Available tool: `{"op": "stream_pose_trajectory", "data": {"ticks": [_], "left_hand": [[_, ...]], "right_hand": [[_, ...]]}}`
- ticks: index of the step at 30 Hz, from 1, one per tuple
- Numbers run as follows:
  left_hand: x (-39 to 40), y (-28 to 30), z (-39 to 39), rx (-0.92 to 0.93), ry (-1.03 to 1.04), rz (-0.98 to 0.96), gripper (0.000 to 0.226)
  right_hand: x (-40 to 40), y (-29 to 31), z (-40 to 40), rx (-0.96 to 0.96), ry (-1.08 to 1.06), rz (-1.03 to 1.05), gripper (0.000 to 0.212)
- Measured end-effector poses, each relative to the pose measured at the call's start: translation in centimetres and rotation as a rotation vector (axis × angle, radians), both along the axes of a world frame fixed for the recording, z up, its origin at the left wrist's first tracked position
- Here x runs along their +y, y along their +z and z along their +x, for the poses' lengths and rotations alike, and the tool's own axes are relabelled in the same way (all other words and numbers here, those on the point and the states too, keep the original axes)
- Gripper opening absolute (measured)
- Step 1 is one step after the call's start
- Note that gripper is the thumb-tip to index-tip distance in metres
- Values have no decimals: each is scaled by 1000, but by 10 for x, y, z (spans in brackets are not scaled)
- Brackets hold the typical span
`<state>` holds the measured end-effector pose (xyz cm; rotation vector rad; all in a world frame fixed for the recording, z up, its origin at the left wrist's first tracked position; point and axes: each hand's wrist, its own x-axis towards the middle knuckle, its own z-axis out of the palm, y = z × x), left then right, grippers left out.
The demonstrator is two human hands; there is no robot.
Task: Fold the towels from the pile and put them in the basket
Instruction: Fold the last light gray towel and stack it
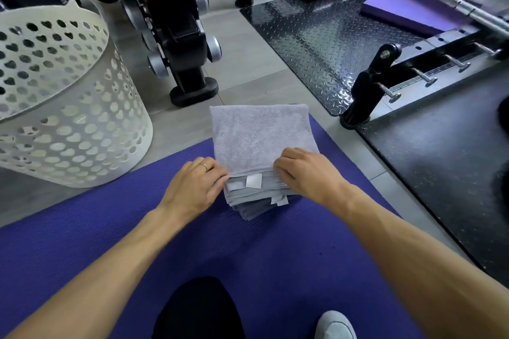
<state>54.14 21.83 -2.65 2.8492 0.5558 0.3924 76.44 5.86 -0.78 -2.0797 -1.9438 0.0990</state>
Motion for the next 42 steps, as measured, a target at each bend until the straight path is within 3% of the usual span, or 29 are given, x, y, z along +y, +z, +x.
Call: {"op": "stream_pose_trajectory", "data": {"ticks": [3,6,8,11,13,17,22,26,32,38,42], "left_hand": [[-3,3,1,-47,15,-22,36],[-5,16,22,-101,63,-18,32],[-3,17,41,77,140,-53,47],[-3,0,51,447,221,-141,68],[-4,-10,45,490,218,-194,70],[-4,10,24,303,222,-434,63],[-11,71,-33,-119,422,-597,22],[-9,112,-93,-282,520,-680,12],[27,145,-167,-384,665,-640,10],[90,149,-210,-273,725,-501,12],[140,140,-210,-298,800,-469,14]], "right_hand": [[-6,0,1,37,-53,-111,24],[-4,5,0,123,-179,-15,36],[1,3,-3,143,-207,-91,54],[-1,-6,-7,103,-210,-395,65],[-3,-5,-6,100,-197,-499,67],[9,25,3,240,-279,-554,56],[19,81,-27,386,-303,-242,45],[39,123,-82,493,-234,-69,30],[100,168,-145,501,-47,-38,24],[152,202,-183,416,95,-19,19],[174,212,-190,444,111,-68,18]]}}
